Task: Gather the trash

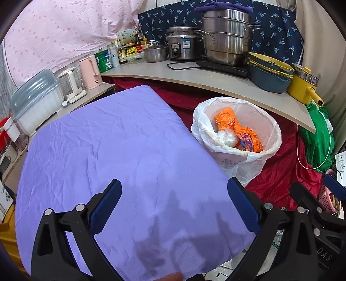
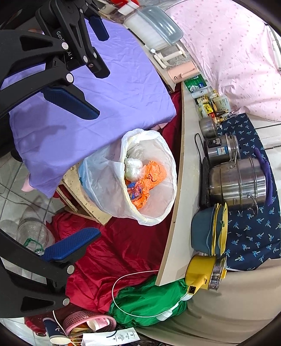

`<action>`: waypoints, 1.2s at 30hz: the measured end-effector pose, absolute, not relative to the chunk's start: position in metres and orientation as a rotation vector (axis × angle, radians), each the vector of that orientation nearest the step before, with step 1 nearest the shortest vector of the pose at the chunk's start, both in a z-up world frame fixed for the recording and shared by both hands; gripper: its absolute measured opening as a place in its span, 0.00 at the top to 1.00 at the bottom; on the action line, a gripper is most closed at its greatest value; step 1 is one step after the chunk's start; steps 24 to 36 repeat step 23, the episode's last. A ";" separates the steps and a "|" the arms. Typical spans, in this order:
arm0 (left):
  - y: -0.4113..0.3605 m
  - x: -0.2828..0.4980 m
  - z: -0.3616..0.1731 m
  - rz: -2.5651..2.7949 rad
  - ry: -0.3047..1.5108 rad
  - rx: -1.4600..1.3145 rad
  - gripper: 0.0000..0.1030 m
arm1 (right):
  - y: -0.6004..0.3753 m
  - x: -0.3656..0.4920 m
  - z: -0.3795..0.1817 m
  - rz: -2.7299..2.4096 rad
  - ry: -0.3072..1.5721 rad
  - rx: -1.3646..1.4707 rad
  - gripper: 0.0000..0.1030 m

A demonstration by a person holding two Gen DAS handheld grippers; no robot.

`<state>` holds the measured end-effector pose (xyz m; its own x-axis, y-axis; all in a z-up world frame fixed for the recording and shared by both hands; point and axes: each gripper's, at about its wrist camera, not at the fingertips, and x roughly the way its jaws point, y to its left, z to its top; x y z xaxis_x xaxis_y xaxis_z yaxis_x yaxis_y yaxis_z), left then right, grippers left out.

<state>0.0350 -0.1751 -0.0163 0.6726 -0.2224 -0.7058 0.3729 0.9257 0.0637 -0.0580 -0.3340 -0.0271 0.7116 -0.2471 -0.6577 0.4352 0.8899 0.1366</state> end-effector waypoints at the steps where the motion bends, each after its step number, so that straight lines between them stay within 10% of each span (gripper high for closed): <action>1: -0.175 0.035 -0.016 -0.337 0.762 0.209 0.09 | -0.334 -0.058 -0.027 -0.384 0.680 0.294 0.06; 36: -0.168 0.039 -0.018 -0.321 0.758 0.195 0.09 | -0.344 -0.059 -0.037 -0.412 0.697 0.307 0.06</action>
